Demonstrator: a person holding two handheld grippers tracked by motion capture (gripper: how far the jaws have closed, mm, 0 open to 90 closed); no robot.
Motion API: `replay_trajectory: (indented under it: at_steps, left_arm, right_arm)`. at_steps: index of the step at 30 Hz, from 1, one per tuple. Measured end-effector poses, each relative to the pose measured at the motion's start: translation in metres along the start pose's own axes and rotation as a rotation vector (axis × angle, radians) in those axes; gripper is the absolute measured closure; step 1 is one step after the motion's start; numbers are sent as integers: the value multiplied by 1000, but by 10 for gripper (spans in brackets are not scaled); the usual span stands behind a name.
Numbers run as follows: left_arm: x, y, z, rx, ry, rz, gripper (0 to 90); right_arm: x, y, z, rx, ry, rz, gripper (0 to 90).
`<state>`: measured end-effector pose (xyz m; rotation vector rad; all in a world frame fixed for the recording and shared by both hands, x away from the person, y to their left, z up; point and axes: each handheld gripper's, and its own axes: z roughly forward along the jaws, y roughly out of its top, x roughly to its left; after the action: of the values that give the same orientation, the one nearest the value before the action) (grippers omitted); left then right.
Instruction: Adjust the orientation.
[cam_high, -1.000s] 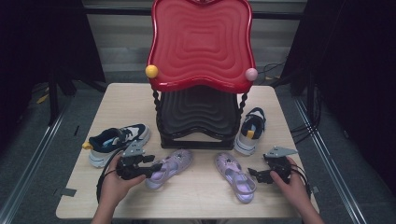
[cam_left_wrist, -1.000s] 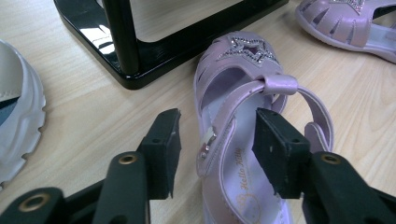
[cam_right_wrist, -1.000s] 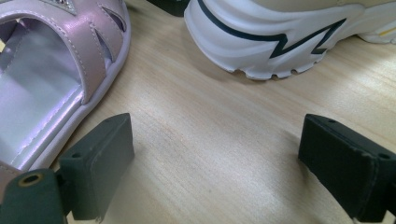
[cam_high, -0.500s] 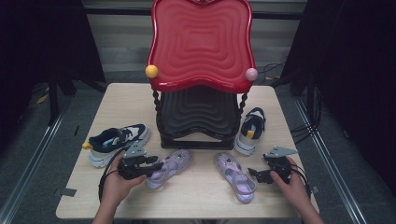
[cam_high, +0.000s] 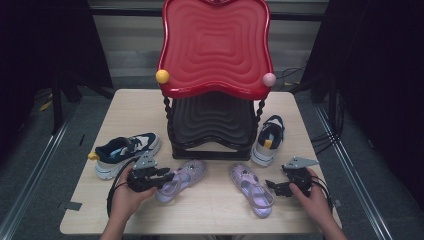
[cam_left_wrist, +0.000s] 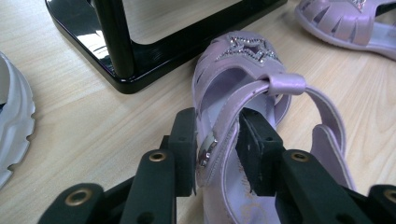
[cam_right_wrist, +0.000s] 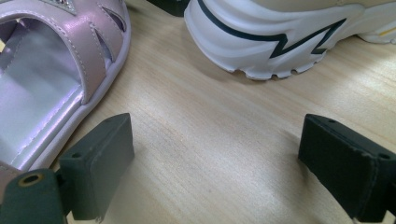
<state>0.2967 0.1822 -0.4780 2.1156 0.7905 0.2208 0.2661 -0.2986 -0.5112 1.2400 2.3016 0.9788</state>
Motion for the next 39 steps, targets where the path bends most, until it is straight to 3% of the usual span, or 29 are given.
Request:
replay_trajectory:
  at_steps: [20, 29, 39]
  left_arm:
    - [0, 4, -1, 5, 12, 17, 776]
    - [-7, 5, -6, -8, 5, 17, 791]
    - [-14, 11, -15, -74, -19, 12, 800]
  right_arm:
    - [0, 0, 0, -1, 4, -2, 96]
    - [0, 0, 0, -3, 5, -4, 95]
    - [0, 0, 0, -3, 5, -5, 96]
